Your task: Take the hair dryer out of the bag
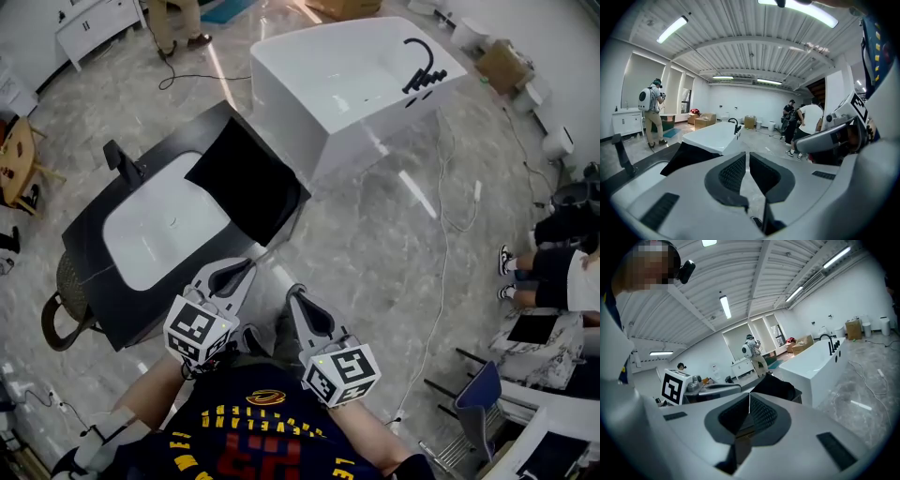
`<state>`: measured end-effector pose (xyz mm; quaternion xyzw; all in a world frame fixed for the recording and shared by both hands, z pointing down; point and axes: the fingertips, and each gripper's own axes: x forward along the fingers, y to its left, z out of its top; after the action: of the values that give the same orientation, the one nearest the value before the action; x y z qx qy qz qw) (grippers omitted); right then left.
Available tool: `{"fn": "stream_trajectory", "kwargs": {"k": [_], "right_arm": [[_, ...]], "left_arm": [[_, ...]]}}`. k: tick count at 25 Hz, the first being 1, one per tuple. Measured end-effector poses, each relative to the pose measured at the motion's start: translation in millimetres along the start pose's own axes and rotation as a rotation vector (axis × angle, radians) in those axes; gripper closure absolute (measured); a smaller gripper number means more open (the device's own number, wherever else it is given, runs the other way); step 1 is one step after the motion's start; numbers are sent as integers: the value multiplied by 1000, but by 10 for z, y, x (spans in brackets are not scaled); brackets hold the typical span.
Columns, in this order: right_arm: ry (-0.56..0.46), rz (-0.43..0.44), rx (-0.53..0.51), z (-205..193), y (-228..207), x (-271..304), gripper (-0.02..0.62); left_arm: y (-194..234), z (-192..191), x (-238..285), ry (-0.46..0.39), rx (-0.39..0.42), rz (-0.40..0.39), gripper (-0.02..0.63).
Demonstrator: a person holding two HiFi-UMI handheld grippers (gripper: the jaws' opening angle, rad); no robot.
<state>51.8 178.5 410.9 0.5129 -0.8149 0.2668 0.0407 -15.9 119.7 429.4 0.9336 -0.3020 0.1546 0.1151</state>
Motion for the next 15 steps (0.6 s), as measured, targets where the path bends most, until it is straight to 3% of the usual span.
{"fn": "stream_trajectory", "kwargs": {"k": [4, 11, 15], "right_arm": [[-5, 43, 10, 261, -299, 275, 586], [48, 89, 25, 542, -929, 689, 586], [80, 111, 36, 598, -1212, 870, 586]], "left_arm": [[154, -97, 399, 82, -2, 22, 600], [567, -404, 1109, 258, 0, 128, 598], [757, -621, 1391, 362, -5, 186, 554]]}}
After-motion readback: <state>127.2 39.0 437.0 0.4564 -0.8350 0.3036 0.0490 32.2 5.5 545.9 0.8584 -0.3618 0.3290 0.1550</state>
